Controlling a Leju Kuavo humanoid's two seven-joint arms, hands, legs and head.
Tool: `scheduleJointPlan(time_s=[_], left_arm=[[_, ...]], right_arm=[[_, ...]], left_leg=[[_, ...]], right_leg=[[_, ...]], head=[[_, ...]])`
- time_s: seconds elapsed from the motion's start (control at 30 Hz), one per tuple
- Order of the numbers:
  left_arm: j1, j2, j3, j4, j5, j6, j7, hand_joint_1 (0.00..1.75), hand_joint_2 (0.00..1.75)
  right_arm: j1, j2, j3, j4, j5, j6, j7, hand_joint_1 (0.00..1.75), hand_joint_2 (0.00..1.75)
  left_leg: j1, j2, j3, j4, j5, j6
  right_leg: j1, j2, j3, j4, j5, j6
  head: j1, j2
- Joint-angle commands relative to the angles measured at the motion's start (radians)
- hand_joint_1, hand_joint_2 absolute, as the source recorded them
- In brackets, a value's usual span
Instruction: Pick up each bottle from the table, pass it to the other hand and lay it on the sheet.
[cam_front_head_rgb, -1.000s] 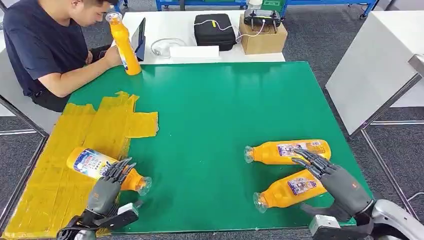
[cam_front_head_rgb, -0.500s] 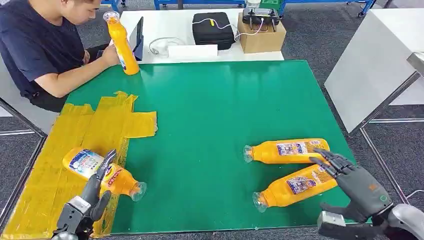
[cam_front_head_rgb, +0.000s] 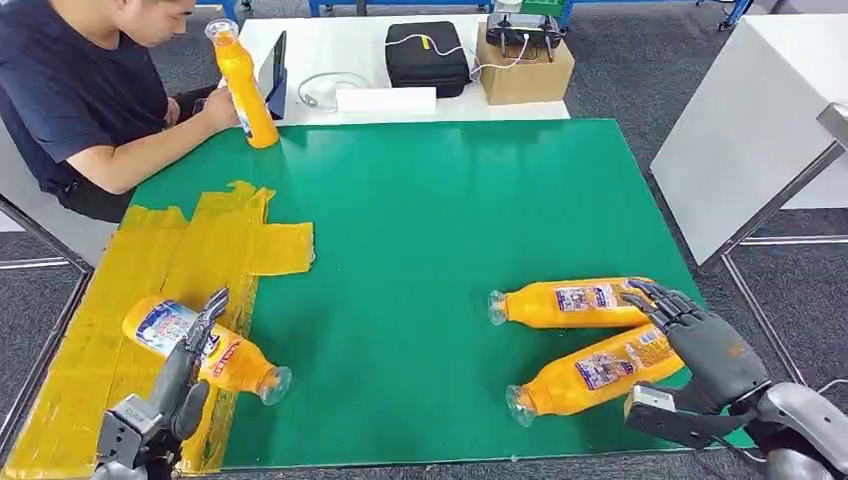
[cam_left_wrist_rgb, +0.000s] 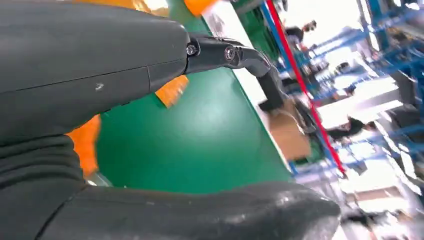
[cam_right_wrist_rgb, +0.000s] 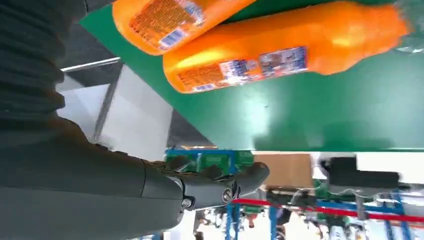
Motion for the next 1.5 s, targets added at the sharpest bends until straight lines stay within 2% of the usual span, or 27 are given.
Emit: scheduleJointPlan(time_s=[0.03,0.13,0.3,0.4,0.87,0.97,1.1,1.27,1.5], left_arm=[[-0.039,-0.043,0.003,0.001,-0.013,-0.043,0.003,0.0,0.0],[-0.056,-0.035,-0.003,0.022,-0.004,-0.041,0.003,0.0,0.0],[-0.072,-0.03,0.001,0.052,0.009,-0.038,0.003,0.0,0.0],[-0.081,-0.028,0.006,0.066,0.014,-0.046,0.003,0.0,0.0],[-0.095,-0.032,0.006,0.084,0.012,-0.051,0.003,0.0,0.0],[-0.101,-0.033,0.009,0.091,0.017,-0.058,0.003,0.0,0.0],[-0.081,-0.038,0.02,0.073,0.01,-0.057,0.003,0.0,0.0],[-0.079,-0.04,0.022,0.071,0.009,-0.059,0.003,0.0,0.0],[-0.094,-0.047,0.025,0.087,-0.003,-0.07,0.003,0.0,0.0]], right_arm=[[-0.141,0.001,0.065,0.28,0.004,0.055,0.012,0.0,1.75],[-0.127,-0.033,0.078,0.283,-0.027,0.102,0.015,0.0,1.75],[0.025,-0.191,0.027,0.158,-0.145,0.175,0.057,0.0,1.75],[0.08,-0.245,-0.002,0.115,-0.184,0.2,0.09,0.0,1.75],[0.109,-0.26,-0.003,0.107,-0.196,0.203,0.104,0.0,1.75],[0.053,-0.199,0.05,0.162,-0.134,0.147,0.096,0.0,1.75],[-0.077,-0.051,0.13,0.272,-0.01,0.036,0.057,0.0,1.75],[-0.092,-0.034,0.141,0.291,0.003,0.03,0.056,0.0,1.75],[-0.201,0.077,0.205,0.384,0.072,0.002,0.015,0.0,1.75]], left_leg=[[0.0,0.0,0.002,-0.001,0.001,0.001],[-0.001,-0.001,0.002,-0.001,0.001,0.001],[-0.002,-0.006,0.002,0.0,0.0,0.002],[-0.003,-0.006,0.001,0.0,0.0,0.001],[-0.002,-0.003,0.001,-0.001,0.0,0.002],[-0.001,-0.003,0.002,-0.001,0.0,0.001],[0.001,0.0,0.004,-0.003,0.0,0.001],[0.0,0.001,0.002,-0.001,0.0,0.001],[0.0,0.003,0.003,-0.002,0.0,0.001]], right_leg=[[0.0,0.0,0.003,-0.002,0.001,0.0],[-0.001,-0.002,0.003,-0.002,0.001,0.0],[-0.002,-0.007,0.004,-0.001,-0.002,-0.001],[-0.002,-0.006,0.002,0.0,-0.002,0.0],[-0.001,-0.003,0.002,-0.002,0.0,-0.001],[-0.001,-0.003,0.002,-0.002,0.0,0.0],[0.001,0.0,0.005,-0.006,0.002,-0.001],[0.0,0.001,0.002,-0.003,0.001,-0.001],[0.001,0.003,0.003,-0.004,0.002,-0.001]], head=[[0.001,0.0],[0.0,0.0],[0.0,0.0],[0.0,0.0],[0.0,0.0],[0.0,0.0],[0.0,0.0],[0.0,0.0],[0.0,0.0]])
